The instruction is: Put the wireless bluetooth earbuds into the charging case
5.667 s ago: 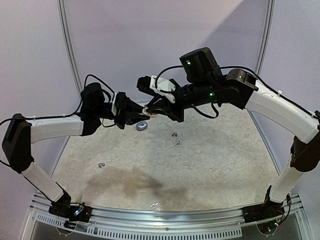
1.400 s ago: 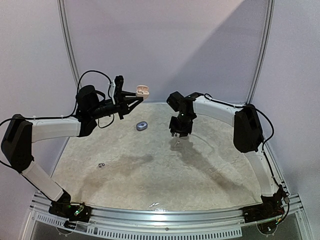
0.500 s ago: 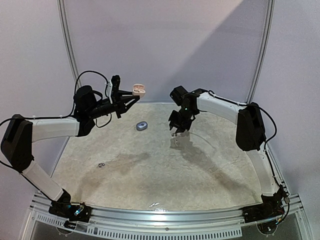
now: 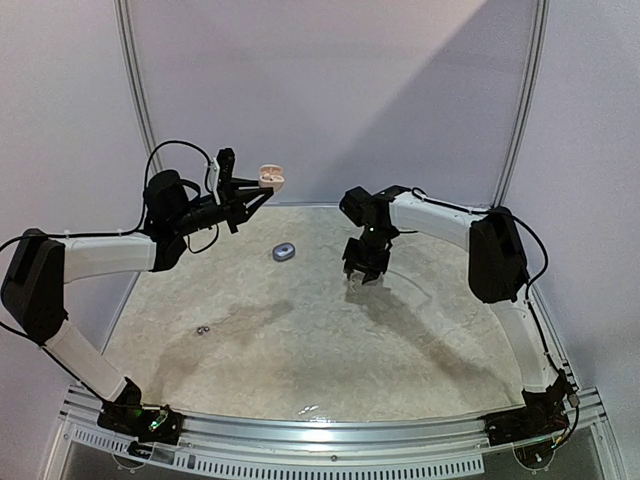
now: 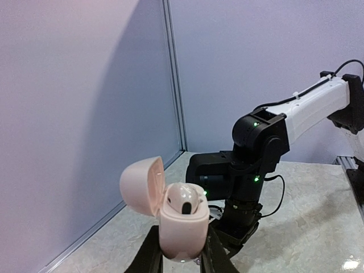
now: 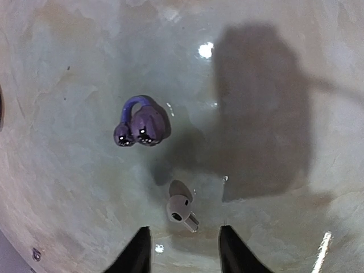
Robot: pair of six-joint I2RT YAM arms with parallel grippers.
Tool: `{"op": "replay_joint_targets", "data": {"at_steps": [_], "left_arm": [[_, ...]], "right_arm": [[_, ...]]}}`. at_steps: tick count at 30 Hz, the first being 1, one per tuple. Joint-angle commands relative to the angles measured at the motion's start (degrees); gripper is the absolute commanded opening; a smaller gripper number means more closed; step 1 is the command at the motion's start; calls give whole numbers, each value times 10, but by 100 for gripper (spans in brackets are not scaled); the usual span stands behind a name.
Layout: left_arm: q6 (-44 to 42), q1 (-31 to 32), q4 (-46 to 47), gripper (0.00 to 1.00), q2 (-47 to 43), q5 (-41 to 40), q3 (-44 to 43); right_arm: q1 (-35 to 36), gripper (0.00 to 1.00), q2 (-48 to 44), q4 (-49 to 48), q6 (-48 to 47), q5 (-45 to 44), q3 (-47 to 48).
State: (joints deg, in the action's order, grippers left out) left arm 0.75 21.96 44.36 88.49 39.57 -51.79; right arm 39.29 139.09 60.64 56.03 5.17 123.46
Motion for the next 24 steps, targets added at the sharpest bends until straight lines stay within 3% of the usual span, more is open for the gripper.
{"op": "replay_joint_targets", "data": {"at_steps": [1, 2, 3, 6, 11, 16, 19, 24], "left_arm": [[3, -6, 7, 0, -11, -1, 6], [3, -5, 6, 0, -11, -1, 6], [3, -5, 4, 0, -10, -1, 6], [-1, -5, 3, 0, -10, 0, 6], [-7, -5, -4, 0, -11, 0, 8], [-7, -5, -4, 0, -13, 0, 11], [-7, -5, -3, 0, -11, 0, 13], [-7, -5, -4, 0, -13, -1, 12]], "right_arm": [[4, 72, 11, 2, -43, -15, -8], [5, 94, 4, 0, -51, -19, -12], [5, 98, 0, 0, -60, -23, -16], [10, 99, -18, -24, -88, -33, -32], [11, 99, -46, -125, -106, 21, -85], [12, 99, -40, -128, -125, 53, -82], [12, 99, -48, -194, -143, 109, -101], [11, 99, -39, -190, -151, 111, -83]]}}
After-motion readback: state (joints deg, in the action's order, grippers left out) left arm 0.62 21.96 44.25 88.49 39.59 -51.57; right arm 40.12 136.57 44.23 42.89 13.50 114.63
